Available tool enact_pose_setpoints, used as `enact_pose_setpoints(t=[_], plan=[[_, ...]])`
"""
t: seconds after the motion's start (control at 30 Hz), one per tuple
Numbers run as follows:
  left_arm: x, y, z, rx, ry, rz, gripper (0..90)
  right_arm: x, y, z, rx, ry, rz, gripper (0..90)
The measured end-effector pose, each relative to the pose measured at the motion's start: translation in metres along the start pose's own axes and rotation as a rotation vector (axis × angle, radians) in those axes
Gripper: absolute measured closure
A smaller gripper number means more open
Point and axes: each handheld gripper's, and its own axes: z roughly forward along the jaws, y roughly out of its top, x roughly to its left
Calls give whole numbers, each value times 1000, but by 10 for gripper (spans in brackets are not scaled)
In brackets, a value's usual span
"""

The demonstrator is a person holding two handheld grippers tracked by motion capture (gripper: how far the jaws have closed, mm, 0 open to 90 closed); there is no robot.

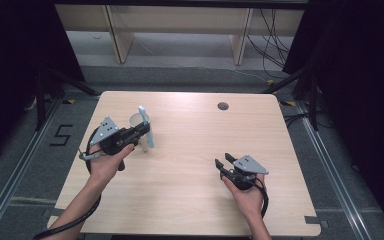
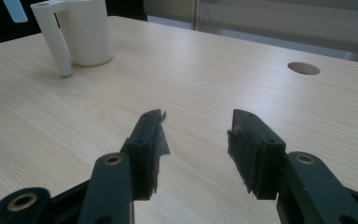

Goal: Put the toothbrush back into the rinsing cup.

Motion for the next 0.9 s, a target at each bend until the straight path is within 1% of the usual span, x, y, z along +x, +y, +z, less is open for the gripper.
enact_pose_setpoints(t=[0.03, 0.07, 0.1, 0.13, 0.17, 0.2, 0.27, 0.33, 0.37, 0.4, 0.43, 0.47, 0.5, 0.53, 0.57, 0.6, 0.63, 0.67, 0.7, 0.73, 0.77, 0.8, 0.83, 0.87, 0.9], plan=[[1, 1, -1, -2, 1, 1, 836, 2, 0, 0, 7, 7, 28, 544], [1, 2, -1, -4, 3, 2, 836, 0, -1, 1, -6, 7, 3, 544], [2, 3, -1, -7, 5, 2, 836, 0, -1, 1, -6, 5, 2, 544], [2, 4, -2, -8, 5, 0, 836, 1, -1, 1, -7, 8, 17, 544], [3, 4, -2, -9, 7, 2, 836, 2, -2, 2, -21, 16, 28, 544], [3, 5, -2, -12, 8, 4, 836, 1, -2, 2, -22, 2, 11, 545], [4, 6, -3, -14, 10, 3, 836, 1, -3, 0, -8, -11, 23, 545], [4, 8, -3, -16, 12, 4, 836, 2, -4, 0, -7, -15, 41, 545], [4, 8, -4, -17, 13, 3, 836, 0, -3, 0, -6, -3, 26, 545], [5, 9, -4, -19, 14, 4, 836, -1, -4, 0, -7, -9, 25, 545], [5, 10, -4, -22, 13, 4, 836, -2, -4, 0, -21, -19, 7, 545], [5, 11, -5, -21, 15, 7, 837, -1, -4, 0, -20, -14, 21, 546], [6, 11, -5, -20, 17, 8, 837, -2, -4, 0, -17, -6, 19, 546], [6, 12, -5, -22, 20, 8, 836, -1, -4, 0, -19, -2, 40, 546], [6, 13, -5, -25, 21, 8, 837, -2, -5, 0, -27, -7, 34, 546], [7, 14, -5, -26, 21, 10, 836, -3, -5, -1, -26, -20, 15, 546], [8, 15, -5, -28, 24, 11, 837, -2, -6, -1, -21, -11, 45, 546], [8, 16, -5, -30, 27, 8, 836, -2, -7, -1, -26, -1, 46, 546], [9, 16, -5, -30, 29, 13, 837, -4, -8, -2, -22, -9, 35, 546], [9, 17, -5, -34, 30, 12, 837, -3, -9, -2, -16, -10, 52, 546], [10, 18, -5, -34, 31, 15, 836, -6, -9, -2, -17, -19, 24, 546], [11, 18, -5, -34, 33, 17, 836, -5, -9, -3, -7, -7, 52, 546], [11, 19, -5, -37, 35, 18, 837, -6, -10, -3, -11, -12, 45, 546], [12, 19, -5, -37, 35, 17, 837, -7, -10, -2, -24, -5, 43, 546], [12, 20, -5, -38, 38, 16, 837, -8, -10, -3, -14, -12, 32, 546]])
